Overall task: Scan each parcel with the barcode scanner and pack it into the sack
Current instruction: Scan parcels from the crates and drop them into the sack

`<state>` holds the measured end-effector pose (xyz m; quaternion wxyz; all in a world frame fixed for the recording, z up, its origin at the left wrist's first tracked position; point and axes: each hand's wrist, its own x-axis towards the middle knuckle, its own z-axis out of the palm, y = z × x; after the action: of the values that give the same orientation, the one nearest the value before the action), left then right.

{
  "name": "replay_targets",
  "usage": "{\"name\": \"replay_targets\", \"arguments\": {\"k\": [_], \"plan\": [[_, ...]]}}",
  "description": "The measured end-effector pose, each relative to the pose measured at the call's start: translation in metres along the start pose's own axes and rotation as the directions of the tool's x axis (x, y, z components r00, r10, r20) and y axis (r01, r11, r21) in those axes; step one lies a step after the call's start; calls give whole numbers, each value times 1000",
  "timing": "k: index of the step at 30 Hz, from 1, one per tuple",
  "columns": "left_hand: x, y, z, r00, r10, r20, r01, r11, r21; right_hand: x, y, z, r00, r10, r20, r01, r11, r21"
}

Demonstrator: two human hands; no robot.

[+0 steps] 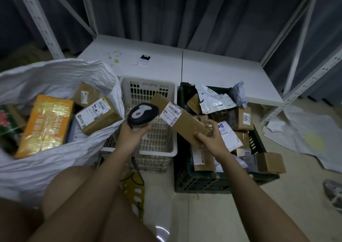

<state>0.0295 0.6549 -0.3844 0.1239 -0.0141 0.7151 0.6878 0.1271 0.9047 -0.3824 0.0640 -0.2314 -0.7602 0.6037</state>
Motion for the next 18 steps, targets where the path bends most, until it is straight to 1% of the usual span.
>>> {"name": "replay_targets", "arguments": {"k": [3, 6, 8, 11, 14, 18], "plan": [[-4, 1, -5, 1000, 0, 19, 0, 1000, 13, -3, 2, 8, 998, -19, -66, 20, 999, 26], [-9, 5, -8, 998, 30, 50, -33, 998, 46, -6, -7, 15, 995, -29, -99, 29, 1000, -2], [-12, 9, -9, 996, 72, 53, -74, 996, 51, -6, -9, 20, 996, -24, -84, 24, 1000, -2], [-15, 13, -10, 991, 122, 64, -126, 989, 78, -5, -10, 27, 997, -47, -65, 50, 997, 51], [-13, 10, -11, 989, 135, 66, -142, 982, 126, -5, -8, 30, 995, -83, -56, 87, 993, 75], [-9, 5, -13, 984, 140, 109, -160, 966, 202, -1, -3, 30, 994, -104, -44, 108, 989, 105]]}}
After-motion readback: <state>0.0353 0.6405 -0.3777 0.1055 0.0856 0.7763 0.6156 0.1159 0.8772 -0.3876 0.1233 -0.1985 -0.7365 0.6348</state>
